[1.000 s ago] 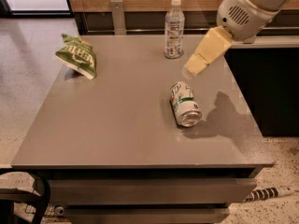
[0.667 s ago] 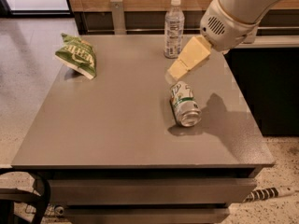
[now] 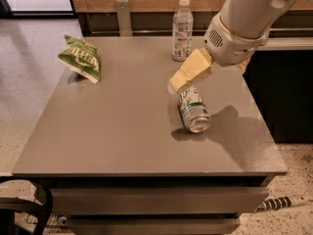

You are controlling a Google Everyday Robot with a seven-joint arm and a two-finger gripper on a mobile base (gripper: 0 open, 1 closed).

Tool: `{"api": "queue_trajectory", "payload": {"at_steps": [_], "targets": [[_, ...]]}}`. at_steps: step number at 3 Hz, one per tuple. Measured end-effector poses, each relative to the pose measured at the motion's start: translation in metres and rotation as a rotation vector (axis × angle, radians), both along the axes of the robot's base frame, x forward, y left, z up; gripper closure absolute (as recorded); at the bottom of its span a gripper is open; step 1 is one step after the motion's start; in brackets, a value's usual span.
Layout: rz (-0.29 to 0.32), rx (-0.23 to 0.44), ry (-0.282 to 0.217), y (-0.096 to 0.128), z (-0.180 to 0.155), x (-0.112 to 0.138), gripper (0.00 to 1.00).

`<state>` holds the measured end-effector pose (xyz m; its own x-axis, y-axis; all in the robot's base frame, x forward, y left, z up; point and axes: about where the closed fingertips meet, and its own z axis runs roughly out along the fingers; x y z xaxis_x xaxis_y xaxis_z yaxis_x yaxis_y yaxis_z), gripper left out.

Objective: Place 7up can upright

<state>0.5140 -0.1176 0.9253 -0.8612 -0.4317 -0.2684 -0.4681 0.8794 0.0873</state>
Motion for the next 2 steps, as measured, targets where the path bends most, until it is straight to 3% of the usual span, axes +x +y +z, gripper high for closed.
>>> {"api": "queue_trajectory", "payload": {"at_steps": [1,2], "targets": [[-0.007,0.003,0.015,0.004,-0.002,0.002,0.0],[-0.054,-0.03,0.092,0.014,-0.023,0.006,0.0]]}}
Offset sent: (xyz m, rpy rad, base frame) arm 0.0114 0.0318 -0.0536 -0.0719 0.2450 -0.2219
